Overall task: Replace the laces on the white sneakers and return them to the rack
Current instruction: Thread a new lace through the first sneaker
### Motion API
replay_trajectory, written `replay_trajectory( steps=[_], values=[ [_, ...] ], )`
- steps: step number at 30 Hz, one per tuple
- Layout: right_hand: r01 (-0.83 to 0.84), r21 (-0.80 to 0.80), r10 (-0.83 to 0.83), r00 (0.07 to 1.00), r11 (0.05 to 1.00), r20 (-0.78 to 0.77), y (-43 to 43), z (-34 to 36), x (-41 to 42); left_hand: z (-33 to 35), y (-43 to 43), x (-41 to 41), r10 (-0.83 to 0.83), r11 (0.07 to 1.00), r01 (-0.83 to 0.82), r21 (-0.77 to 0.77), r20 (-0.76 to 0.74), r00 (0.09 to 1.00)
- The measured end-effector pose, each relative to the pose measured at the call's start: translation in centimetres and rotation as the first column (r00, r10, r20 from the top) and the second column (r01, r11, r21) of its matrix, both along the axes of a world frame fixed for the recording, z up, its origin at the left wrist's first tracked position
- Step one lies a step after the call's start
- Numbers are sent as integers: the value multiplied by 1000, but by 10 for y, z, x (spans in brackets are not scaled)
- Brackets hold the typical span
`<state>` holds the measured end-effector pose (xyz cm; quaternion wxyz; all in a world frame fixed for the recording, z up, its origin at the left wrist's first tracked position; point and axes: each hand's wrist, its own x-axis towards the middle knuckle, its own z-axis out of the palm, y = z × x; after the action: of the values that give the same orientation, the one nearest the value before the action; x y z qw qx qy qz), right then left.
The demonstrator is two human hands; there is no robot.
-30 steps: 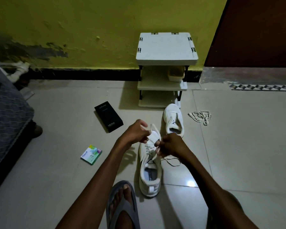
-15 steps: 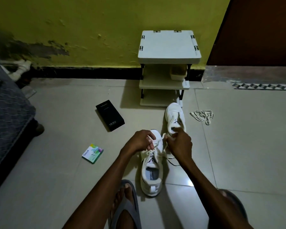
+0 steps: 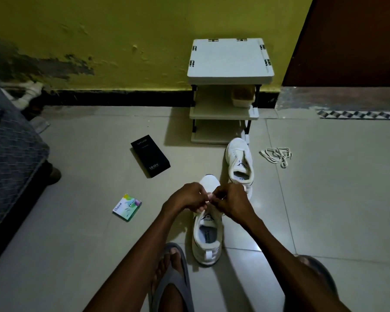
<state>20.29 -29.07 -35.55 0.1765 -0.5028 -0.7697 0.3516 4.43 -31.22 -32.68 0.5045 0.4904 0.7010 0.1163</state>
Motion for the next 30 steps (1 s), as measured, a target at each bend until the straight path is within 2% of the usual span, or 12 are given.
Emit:
replay_trajectory(
  steps=[4,6,11,16,21,30],
  values=[
    [-6,-26,9,993,1000,117,-6,-9,-1,-4,-2,-2,-162,987,154,-53,-283,945],
    [-32,-20,35,989,999,143,-10,-11,-2,-7,-7,-1,-168,986,154,-67,-342,925],
    [-91,-28,95,978,995,187,-9,-8,-6,-15,-6,-9,-93,992,68,-104,-259,961],
    [-163,-12,159,945,987,285,-11,-3,-15,-18,-8,-19,41,989,-54,-138,-92,995],
    [-144,4,136,947,990,292,-13,-8,-22,-19,-10,-23,124,973,-119,-196,12,992],
    [-86,12,78,945,996,316,-16,-13,-29,-22,-8,-25,142,970,-130,-207,42,989]
  ],
)
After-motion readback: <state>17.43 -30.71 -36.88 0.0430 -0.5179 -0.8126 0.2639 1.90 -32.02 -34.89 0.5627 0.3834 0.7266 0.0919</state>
